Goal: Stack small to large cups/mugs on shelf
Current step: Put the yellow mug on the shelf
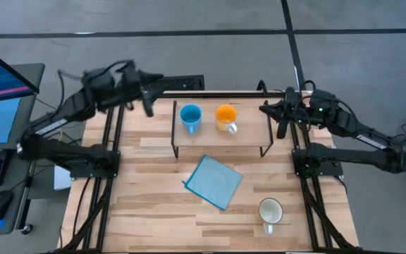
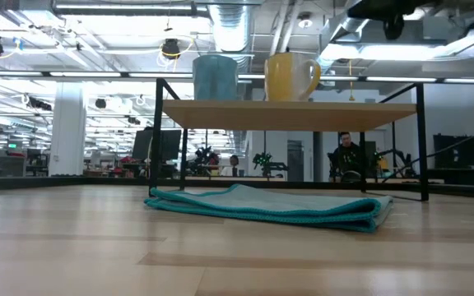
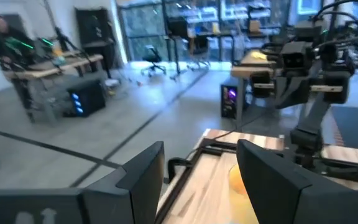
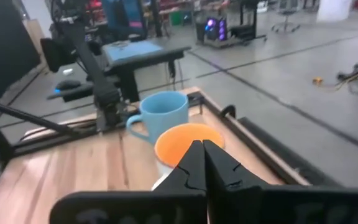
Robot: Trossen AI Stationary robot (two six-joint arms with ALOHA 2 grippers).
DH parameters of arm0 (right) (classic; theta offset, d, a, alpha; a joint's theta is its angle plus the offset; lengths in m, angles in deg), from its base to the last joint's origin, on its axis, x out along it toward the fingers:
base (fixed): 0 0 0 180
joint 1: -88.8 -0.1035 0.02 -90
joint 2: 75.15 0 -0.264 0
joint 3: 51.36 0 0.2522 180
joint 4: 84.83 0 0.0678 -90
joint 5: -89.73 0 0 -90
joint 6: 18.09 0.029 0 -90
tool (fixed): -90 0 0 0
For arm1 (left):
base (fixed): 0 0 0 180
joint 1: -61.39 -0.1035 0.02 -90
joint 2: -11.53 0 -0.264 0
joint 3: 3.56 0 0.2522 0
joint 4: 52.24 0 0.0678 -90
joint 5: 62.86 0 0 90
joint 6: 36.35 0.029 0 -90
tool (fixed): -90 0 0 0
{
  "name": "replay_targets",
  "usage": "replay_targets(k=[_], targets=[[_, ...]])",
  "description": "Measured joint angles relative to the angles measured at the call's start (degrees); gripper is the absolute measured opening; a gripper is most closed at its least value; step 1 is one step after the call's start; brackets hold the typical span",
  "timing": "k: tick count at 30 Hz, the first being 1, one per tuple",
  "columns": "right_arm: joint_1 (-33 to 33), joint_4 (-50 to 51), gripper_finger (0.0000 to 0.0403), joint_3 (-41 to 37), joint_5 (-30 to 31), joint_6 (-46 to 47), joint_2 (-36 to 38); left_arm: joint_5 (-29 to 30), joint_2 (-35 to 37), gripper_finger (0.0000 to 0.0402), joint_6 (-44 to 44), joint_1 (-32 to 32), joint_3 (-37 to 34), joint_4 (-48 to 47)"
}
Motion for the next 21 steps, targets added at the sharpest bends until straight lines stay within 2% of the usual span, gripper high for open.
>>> replay_targets(k=[4,10,18,21], targets=[[-1.2,0.0,0.0006,0.1,0.2,3.7,-3.0,2.7,9.3,0.0195,0.0,0.0,-11.8,4.9],[-4.0,0.1,0.0006,0.1,1.5,7.3,-9.2,4.2,17.3,0.0195,-2.9,0.0,-22.1,6.0],[-8.5,3.4,0.0005,0.1,1.7,13.1,-14.5,4.2,17.8,0.0195,-3.1,0.0,-24.8,6.7],[-9.9,4.0,0.0005,0.1,3.9,14.2,-15.1,4.2,16.9,0.0195,-2.6,0.0,-24.8,8.0]])
